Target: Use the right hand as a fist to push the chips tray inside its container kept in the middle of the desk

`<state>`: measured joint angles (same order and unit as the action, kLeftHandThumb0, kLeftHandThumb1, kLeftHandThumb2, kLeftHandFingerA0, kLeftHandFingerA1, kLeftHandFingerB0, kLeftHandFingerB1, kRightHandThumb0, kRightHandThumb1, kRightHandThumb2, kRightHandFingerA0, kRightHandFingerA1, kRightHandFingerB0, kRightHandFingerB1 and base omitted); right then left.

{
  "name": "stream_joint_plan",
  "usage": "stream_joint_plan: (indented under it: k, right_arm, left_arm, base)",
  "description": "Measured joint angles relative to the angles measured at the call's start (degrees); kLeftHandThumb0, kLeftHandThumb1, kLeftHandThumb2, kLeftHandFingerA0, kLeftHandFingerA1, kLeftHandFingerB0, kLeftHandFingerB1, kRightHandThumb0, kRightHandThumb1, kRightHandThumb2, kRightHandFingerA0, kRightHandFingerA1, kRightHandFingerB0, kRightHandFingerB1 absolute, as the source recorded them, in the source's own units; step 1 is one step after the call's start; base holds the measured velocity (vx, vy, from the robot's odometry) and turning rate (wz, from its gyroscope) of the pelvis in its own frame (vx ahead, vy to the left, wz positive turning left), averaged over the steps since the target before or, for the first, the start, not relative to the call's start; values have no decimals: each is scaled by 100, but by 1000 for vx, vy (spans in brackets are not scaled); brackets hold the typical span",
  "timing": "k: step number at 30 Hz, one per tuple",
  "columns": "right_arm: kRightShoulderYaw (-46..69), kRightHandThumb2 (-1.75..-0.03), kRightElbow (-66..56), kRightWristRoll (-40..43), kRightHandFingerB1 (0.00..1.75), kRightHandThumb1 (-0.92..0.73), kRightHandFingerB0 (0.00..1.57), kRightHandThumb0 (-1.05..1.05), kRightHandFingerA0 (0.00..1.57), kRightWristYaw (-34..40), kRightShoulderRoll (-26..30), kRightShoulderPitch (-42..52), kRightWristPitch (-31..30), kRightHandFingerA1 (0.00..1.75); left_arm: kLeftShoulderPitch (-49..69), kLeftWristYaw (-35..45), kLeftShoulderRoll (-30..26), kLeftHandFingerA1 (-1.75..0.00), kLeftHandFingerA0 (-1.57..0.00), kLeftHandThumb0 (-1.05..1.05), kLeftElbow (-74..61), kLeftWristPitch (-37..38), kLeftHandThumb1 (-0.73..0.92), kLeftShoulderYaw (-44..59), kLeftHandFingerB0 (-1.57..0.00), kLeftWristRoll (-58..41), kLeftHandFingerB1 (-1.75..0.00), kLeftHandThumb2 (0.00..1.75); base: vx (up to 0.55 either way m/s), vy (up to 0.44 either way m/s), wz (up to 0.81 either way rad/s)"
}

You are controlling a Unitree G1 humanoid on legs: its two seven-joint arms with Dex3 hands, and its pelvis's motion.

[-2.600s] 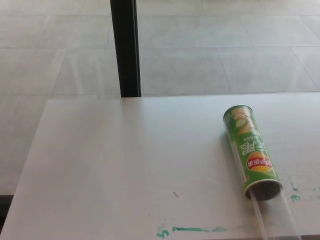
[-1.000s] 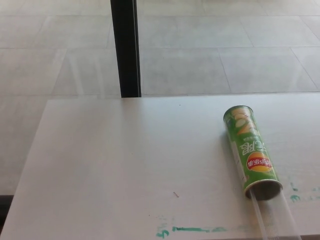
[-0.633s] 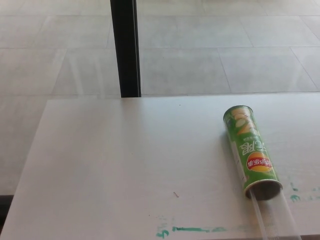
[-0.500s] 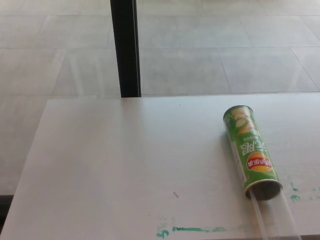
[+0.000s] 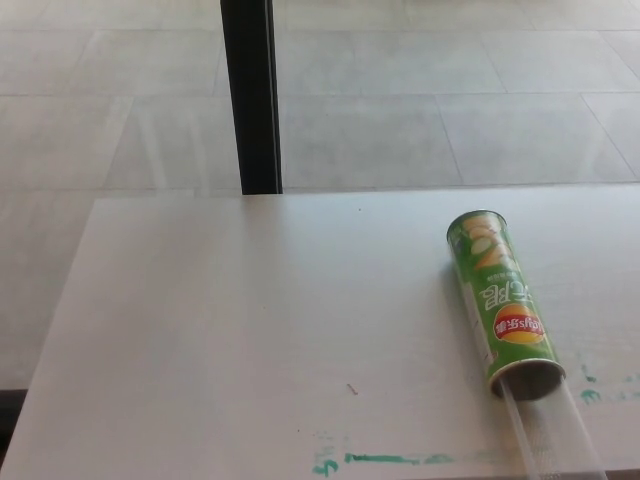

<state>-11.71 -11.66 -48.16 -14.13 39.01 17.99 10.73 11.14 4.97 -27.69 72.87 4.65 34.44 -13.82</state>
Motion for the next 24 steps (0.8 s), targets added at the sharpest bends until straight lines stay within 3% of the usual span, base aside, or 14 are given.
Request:
stream_joint_plan:
  k: [1,4,5,6,13,15,17,18,19,20,21,22,23,24]
  right_arm:
    - [-37,-63,48,-79,50,-75,76,-67,94,8,4,-45,-30,96]
    - [-188,-63,180,-360,51,-75,78,-67,94,14,5,-213,-149,94]
    - [-218,-63,205,-417,51,-75,76,-67,93,14,5,-250,-174,98]
    - [-275,-63,237,-527,48,-76,74,-68,97,14,5,-319,-224,93]
    - [-535,-63,292,-1096,52,-76,80,-68,97,13,-15,-699,-517,92]
    - [-582,-63,288,-1264,52,-77,82,-68,95,11,-44,-811,-625,95]
    - [-618,-63,249,-1424,52,-77,81,-68,96,-15,-72,-920,-739,90]
    - [-632,-63,223,-1496,51,-78,80,-68,98,-35,-86,-965,-794,85]
    - [-641,-64,199,-1548,50,-78,80,-69,100,-55,-95,-995,-839,84]
    - [-646,-64,175,-1586,50,-79,79,-71,103,-68,-96,-1012,-863,84]
    - [-650,-64,140,-1626,50,-79,79,-71,102,-84,-97,-1027,-885,84]
    - [-651,-63,91,-1650,49,-78,78,-70,104,-102,-101,-1042,-903,83]
    - [-652,-63,37,-1674,49,-78,78,-70,104,-123,-111,-1057,-924,83]
    - [-658,-63,-11,-1698,49,-76,78,-66,103,-150,-121,-1070,-947,78]
  left_arm:
    - [4,0,0,-160,-146,-76,0,0,69,-5,-41,0,-100,142]
    - [11,0,0,-161,-147,-75,2,1,70,-5,-48,-1,-104,143]
    - [11,0,0,-161,-141,-82,3,1,73,-6,-33,-1,-98,146]
    - [15,0,-1,-164,-147,-83,3,6,72,-11,-51,-1,-110,146]
    - [62,0,-25,-155,-140,-72,32,117,64,-22,-41,-1,-97,137]
    - [68,0,-80,-157,-143,-73,72,155,69,-22,-59,-2,-109,141]
    - [96,-4,-142,-158,-144,-72,93,217,70,-41,-62,1,-110,141]
    - [100,-11,-168,-158,-142,-75,98,244,72,-56,-48,2,-103,143]
    - [102,-14,-187,-161,-142,-82,103,272,74,-74,-46,2,-105,146]
    - [101,-13,-194,-153,-130,-79,110,284,69,-80,-25,1,-92,143]
    - [104,-11,-195,-169,-66,-105,122,303,92,-89,-39,1,-136,99]
    - [109,-5,-196,-154,-133,-78,133,319,62,-102,-34,1,-96,138]
    - [112,2,-196,-154,-133,-78,141,340,62,-108,-34,0,-96,138]
    - [118,7,-196,-161,-82,-105,141,361,92,-112,-46,0,-127,96]
  base:
    - [0,0,0]
    - [0,0,0]
    - [0,0,0]
    - [0,0,0]
    - [0,0,0]
    - [0,0,0]
    - [0,0,0]
    - [0,0,0]
    - [0,0,0]
    - [0,0,0]
    - [0,0,0]
    - [0,0,0]
    - [0,0,0]
    - [0,0,0]
